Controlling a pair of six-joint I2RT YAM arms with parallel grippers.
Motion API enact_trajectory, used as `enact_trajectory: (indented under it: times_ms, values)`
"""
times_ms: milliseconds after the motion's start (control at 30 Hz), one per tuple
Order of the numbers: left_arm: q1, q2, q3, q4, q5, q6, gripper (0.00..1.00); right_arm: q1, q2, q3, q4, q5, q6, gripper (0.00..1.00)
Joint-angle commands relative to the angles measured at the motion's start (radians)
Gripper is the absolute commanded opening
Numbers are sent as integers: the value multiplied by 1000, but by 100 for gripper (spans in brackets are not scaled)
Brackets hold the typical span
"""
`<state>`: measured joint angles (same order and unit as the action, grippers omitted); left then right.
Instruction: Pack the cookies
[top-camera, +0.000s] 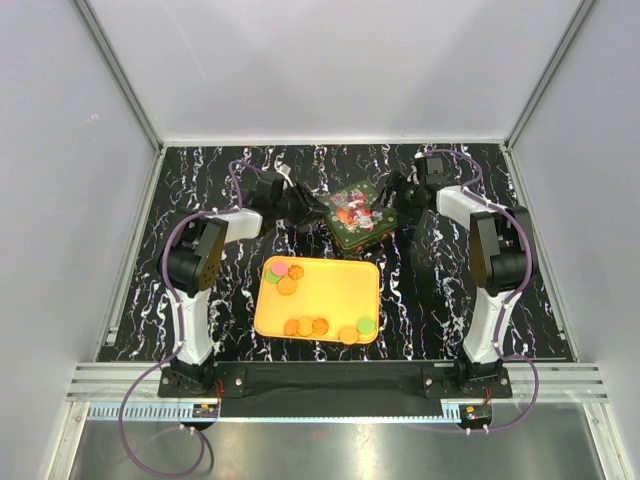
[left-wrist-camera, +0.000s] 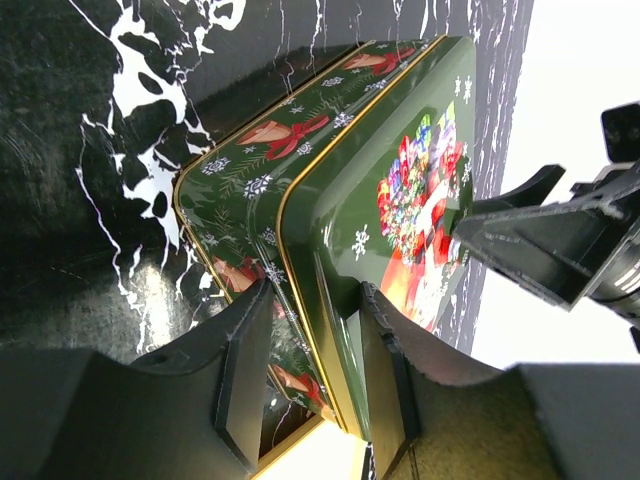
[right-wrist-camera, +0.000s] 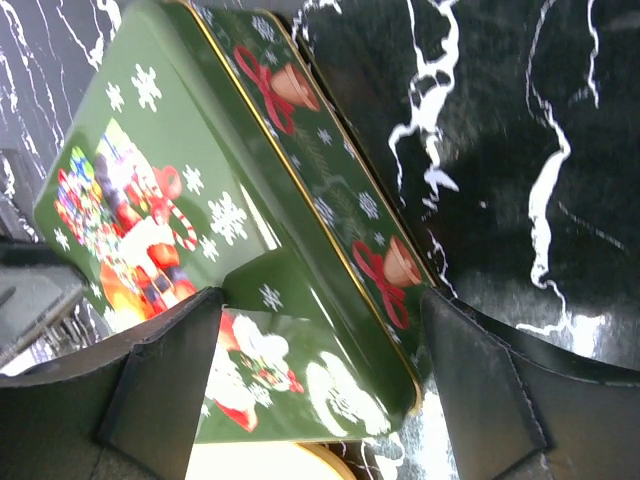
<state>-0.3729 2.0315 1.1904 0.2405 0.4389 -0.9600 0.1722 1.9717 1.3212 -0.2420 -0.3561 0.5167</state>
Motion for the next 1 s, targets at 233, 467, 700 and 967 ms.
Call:
enact_trajectory:
  times_ms: [233,467,700,967]
  values:
    - [-51,-53,-175,-84,-22,47,0,23,78,159,-66,63,-52,87]
    - [-1,-140,-160,-155,3,133,36,16,85,181,-86,77,-70,88]
    - [49,-188,-138,-185,109,184,49,10,88,187,-88,65,-78,89]
    - [88,-235,-144,-149,181,165,31,9,81,184,-86,60,-76,89]
